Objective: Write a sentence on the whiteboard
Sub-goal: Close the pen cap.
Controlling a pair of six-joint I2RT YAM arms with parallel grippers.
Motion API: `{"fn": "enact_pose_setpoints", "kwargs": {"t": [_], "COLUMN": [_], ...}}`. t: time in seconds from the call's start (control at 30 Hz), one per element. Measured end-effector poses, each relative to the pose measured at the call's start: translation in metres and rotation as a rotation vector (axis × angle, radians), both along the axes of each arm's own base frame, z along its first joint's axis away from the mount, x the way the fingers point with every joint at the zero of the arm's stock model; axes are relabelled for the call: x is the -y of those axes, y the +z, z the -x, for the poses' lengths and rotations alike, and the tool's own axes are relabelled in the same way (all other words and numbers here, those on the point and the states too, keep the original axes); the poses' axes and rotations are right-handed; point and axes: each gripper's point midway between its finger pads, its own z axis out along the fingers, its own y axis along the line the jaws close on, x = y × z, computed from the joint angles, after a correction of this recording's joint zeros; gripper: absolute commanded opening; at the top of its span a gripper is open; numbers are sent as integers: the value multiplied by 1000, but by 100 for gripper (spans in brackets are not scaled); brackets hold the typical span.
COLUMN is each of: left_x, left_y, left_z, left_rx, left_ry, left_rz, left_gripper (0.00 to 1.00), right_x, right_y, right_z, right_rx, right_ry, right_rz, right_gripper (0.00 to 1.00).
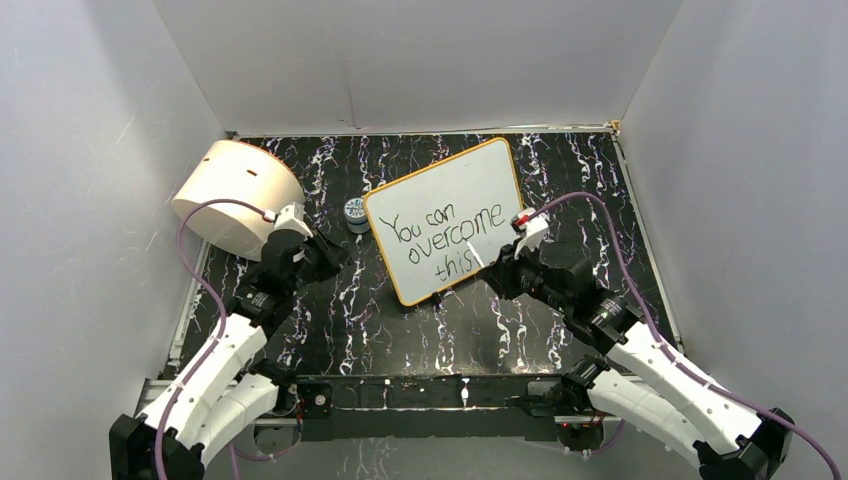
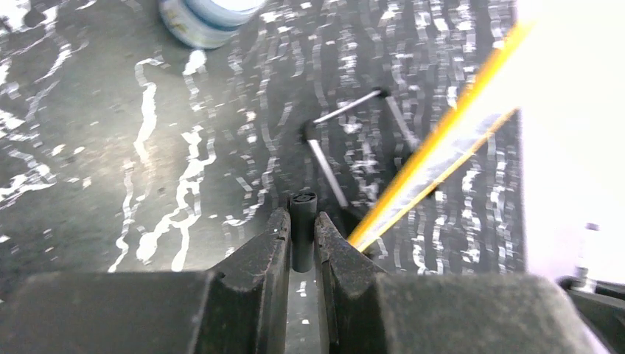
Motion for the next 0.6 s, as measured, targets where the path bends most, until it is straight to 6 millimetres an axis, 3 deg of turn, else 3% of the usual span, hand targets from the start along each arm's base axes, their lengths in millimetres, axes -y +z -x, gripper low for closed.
{"fn": "enact_pose_setpoints", "kwargs": {"t": [0.2,0.5,0.6], "left_x": [26,57,65], "left_y": [47,101,110], "left_z": [-2,-4,-7], "left_rx": [150,292,317], "left_ry": [-109,-223,-238], "left_rz": [140,341,404], "left_gripper": [0,0,0], "right_x": [-23,-53,-64], "right_y": [12,32,37], "right_z": [5,8,8], "right_rx": [29,100,131], "right_ry": [68,137,144], "right_rz": [-93,-182,-202], "right_gripper": [0,0,0]}}
